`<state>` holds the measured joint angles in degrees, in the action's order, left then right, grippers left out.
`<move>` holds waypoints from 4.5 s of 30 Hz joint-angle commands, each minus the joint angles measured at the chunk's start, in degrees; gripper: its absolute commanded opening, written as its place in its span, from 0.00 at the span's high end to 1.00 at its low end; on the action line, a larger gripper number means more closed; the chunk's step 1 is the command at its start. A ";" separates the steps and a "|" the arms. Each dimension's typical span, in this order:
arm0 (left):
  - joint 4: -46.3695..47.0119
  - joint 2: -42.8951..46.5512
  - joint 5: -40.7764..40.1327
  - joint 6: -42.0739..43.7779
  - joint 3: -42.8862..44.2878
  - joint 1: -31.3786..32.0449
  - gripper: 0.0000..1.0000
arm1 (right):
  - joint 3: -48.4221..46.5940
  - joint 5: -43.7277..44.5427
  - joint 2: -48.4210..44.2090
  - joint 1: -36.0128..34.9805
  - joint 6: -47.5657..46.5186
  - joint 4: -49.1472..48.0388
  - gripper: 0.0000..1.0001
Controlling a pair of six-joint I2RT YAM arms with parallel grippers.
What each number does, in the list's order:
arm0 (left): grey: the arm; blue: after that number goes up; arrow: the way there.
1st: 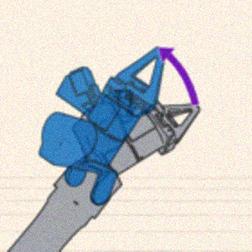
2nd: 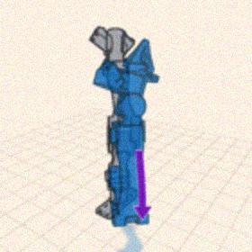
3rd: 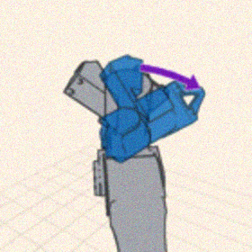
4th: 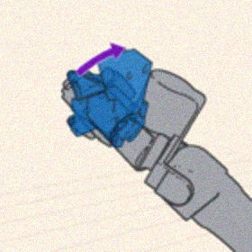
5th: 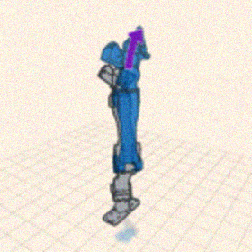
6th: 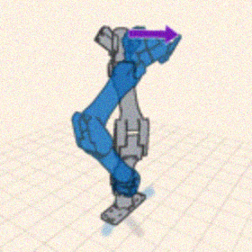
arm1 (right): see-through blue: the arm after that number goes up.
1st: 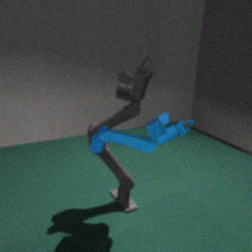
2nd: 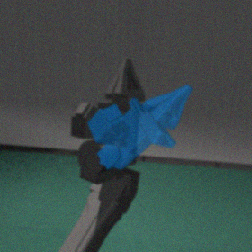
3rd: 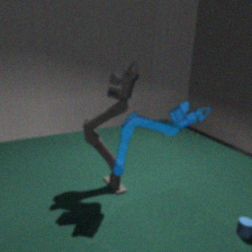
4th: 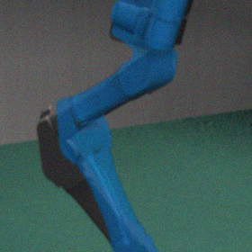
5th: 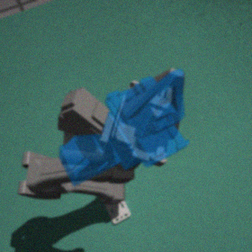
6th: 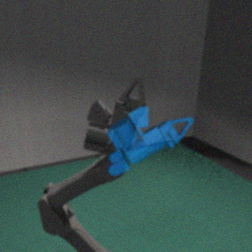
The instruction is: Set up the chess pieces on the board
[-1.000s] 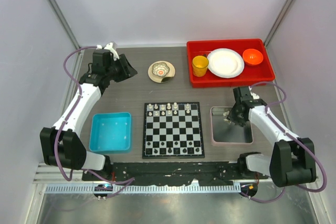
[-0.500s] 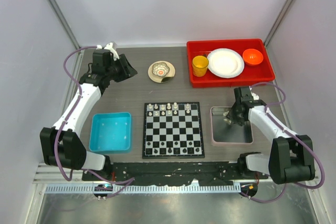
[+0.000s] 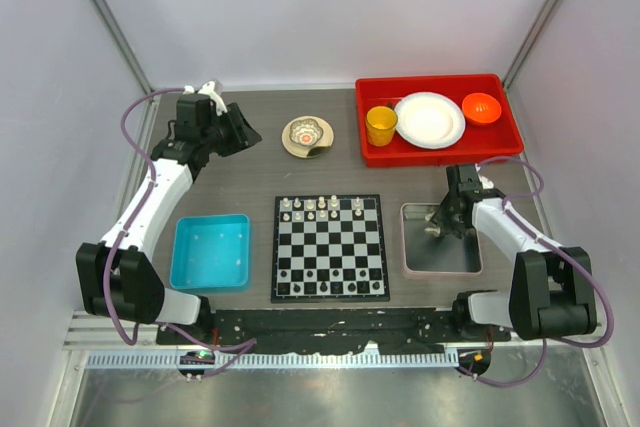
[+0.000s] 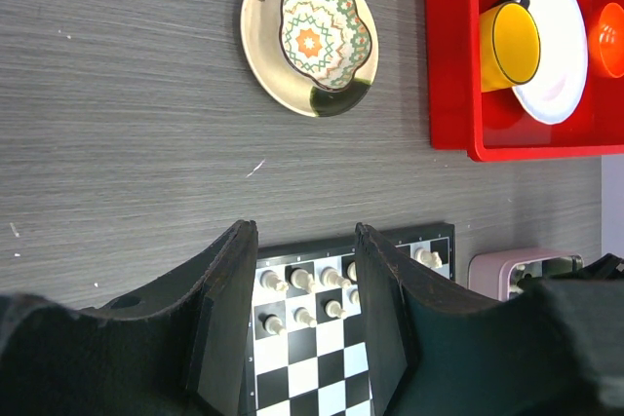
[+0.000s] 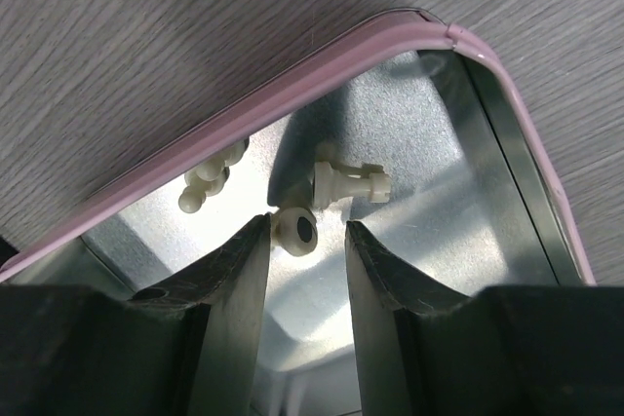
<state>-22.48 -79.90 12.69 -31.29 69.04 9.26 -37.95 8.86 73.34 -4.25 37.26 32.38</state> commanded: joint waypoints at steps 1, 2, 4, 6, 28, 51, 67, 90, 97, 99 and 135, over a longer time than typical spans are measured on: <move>2.88 0.01 1.02 -0.26 0.05 -0.38 0.52 | 0.34 0.10 0.84 0.47 -0.08 -1.97 0.57; 2.88 0.01 1.02 -0.26 0.05 -0.38 0.52 | 0.34 0.01 0.84 0.47 0.01 -2.06 0.58; 2.88 0.01 1.02 -0.26 0.05 -0.38 0.52 | 0.51 0.01 1.10 0.56 0.01 -2.50 0.59; 2.88 0.01 1.02 -0.26 0.05 -0.38 0.52 | 0.69 -0.07 1.37 0.56 -0.08 -2.59 0.59; 2.88 -0.17 1.29 -0.35 0.13 -0.47 0.52 | -0.27 -0.69 -2.58 0.73 -0.43 0.74 0.59; 2.97 0.01 1.38 -0.35 0.13 -0.56 0.52 | -0.01 -2.01 -2.07 0.82 1.59 -2.93 0.53; 2.97 0.01 1.55 -0.44 0.13 -0.82 0.52 | 2.36 -2.10 0.58 0.73 1.94 -5.75 0.63; 4.02 -0.26 4.88 -0.62 -0.04 -0.82 0.52 | -1.59 -2.09 -6.18 0.74 0.45 -0.14 0.99; 11.92 -0.08 18.85 -0.88 -1.53 0.93 0.53 | -2.83 -13.83 -16.38 0.65 -0.78 -2.58 0.99; 12.90 -0.17 21.05 -0.44 -1.62 3.56 0.53 | -2.74 -16.85 -18.92 0.65 0.00 -5.47 0.99; 28.54 -23.29 7.62 -12.21 10.16 41.72 0.56 | -1.51 -25.12 -25.00 0.74 9.41 -5.75 0.99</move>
<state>1.63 -103.02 20.73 -41.80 77.08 50.63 -38.76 -14.13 49.10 -3.73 45.67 27.88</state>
